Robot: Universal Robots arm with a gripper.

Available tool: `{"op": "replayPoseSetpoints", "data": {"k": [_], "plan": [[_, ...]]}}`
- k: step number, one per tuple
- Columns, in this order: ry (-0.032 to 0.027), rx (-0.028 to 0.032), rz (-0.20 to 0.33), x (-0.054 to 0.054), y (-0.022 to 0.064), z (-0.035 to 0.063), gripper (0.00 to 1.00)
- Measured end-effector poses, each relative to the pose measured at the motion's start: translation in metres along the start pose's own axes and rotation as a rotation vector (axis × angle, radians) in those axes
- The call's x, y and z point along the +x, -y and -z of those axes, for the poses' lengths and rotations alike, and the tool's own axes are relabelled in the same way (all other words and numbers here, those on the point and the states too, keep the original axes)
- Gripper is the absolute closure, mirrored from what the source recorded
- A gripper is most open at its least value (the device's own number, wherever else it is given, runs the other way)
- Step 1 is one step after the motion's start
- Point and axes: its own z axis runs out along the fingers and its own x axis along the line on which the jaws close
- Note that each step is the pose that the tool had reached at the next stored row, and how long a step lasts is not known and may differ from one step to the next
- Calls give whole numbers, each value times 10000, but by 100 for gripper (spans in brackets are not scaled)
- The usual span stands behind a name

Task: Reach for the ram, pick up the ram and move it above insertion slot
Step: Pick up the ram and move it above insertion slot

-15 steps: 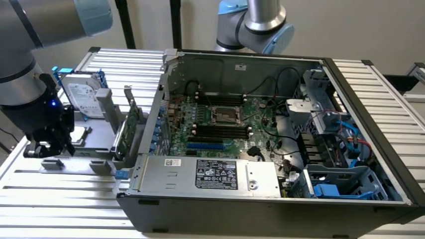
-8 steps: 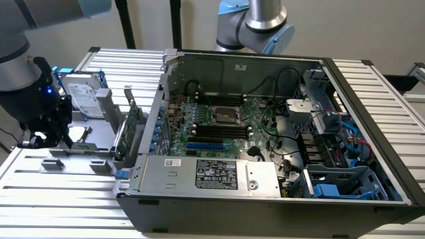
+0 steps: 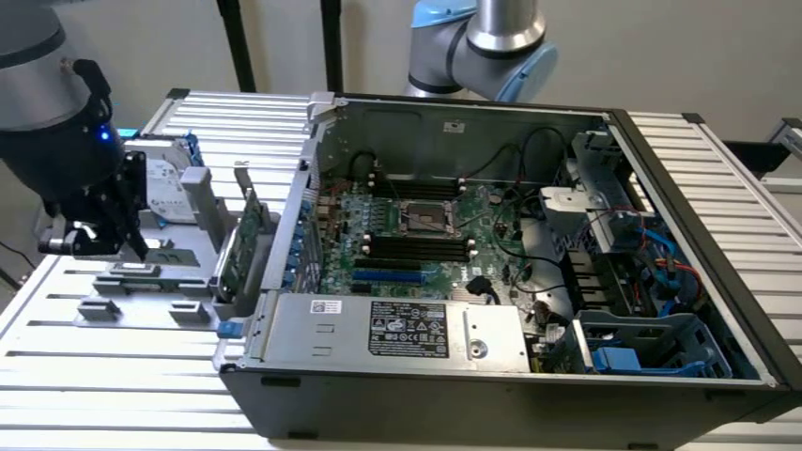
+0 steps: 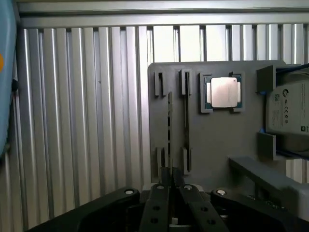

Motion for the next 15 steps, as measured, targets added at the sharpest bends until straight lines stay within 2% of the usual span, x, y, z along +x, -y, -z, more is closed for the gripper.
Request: {"op": "replayPoseSetpoints", "data": {"k": [15], "plan": [[1,-22,-1,-73,583,694,86]]}}
